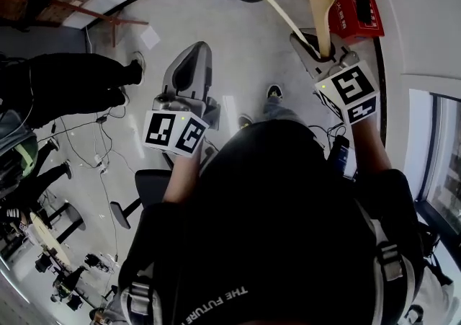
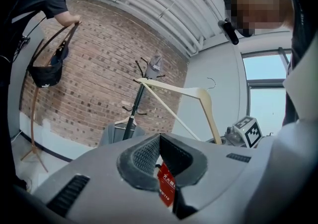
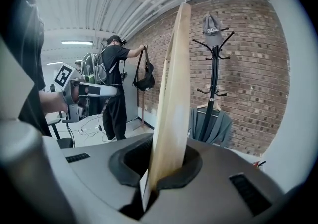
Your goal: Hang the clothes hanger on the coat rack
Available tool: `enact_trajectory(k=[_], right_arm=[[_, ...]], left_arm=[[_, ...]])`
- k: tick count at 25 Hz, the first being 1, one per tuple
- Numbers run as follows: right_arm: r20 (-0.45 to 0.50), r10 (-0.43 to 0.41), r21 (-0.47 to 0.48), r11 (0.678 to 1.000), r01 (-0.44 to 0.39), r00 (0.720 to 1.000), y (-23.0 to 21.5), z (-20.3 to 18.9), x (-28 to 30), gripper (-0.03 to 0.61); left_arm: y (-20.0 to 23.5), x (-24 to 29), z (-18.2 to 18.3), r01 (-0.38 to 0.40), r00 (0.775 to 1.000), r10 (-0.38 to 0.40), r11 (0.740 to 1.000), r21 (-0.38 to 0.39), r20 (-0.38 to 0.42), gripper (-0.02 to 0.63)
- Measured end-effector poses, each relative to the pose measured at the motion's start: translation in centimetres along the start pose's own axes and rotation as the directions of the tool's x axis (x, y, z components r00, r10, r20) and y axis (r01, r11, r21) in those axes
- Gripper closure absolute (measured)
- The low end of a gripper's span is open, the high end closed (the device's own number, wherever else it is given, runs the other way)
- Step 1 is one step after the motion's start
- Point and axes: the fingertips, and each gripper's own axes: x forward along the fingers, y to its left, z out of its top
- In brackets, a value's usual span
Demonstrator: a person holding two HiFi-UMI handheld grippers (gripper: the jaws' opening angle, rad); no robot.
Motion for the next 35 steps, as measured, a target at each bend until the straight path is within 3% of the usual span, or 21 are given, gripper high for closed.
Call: enact_trajectory(k=[11, 23, 27, 35], right_arm=[[0.022, 0.045, 0.031, 0.998, -0.046, 0.999, -8.3, -0.5, 0.8, 0.549], [0.040, 0.021, 0.051, 0.998, -0.023, 0.999, -11.8, -0.3, 2.6, 0.549], [0.035, 0.002, 0.038, 0.999, -0.004, 0.999, -13.1, 1.0, 4.3, 0.549], [0.016, -0.024, 0.011, 1.000, 0.023, 1.000, -17.0, 5.1, 11.9, 0.549]], left_arm=[[-2.1, 8.3, 0.7, -0.022, 0.999, 0.023, 1.000, 0.017, -0.029, 0.600], [-1.4, 12.7, 0.9, 0.007, 0.999, -0.005, 1.000, 0.031, -0.043, 0.600], [0.3, 14.1, 1.8, 0.020, 0.999, -0.019, 0.999, 0.025, -0.031, 0.600], [8.0, 19.6, 4.3, 0.042, 0.999, -0.042, 0.999, 0.003, -0.021, 0.600]])
